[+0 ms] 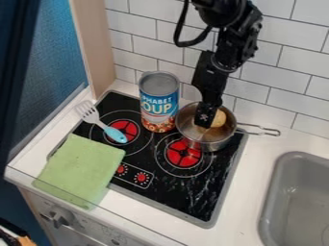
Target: Put the object out of the pan
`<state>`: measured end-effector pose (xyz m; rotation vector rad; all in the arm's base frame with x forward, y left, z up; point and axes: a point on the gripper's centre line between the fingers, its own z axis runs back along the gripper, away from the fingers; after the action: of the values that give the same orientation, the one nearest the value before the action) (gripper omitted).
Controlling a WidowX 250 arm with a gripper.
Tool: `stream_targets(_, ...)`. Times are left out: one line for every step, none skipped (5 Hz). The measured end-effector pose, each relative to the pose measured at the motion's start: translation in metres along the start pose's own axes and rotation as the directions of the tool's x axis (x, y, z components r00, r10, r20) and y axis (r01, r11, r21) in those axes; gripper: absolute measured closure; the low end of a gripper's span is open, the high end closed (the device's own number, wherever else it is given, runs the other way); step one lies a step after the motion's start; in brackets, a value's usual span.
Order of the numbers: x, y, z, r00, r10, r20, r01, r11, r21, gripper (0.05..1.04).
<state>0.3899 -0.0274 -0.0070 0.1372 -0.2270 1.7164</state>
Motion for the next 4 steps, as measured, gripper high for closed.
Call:
stream_targets(-0.004,-0.001,0.000,1.000,-0.004,-0.009,0.004,1.000,-0.014,0.082)
stream_targets(-0.005,0.002,-0.006,1.000,-0.018,-0.007,0.018,1.000,0.003,0.083)
stream_targets(-0.008,0.002,-0.007,0.999,-0.022,-0.024,0.022,1.000,0.007,0.083)
stream_targets(-0.011,0.005,-0.016,0.999,-0.030,-0.032,0.031,0.999,0.025,0.083)
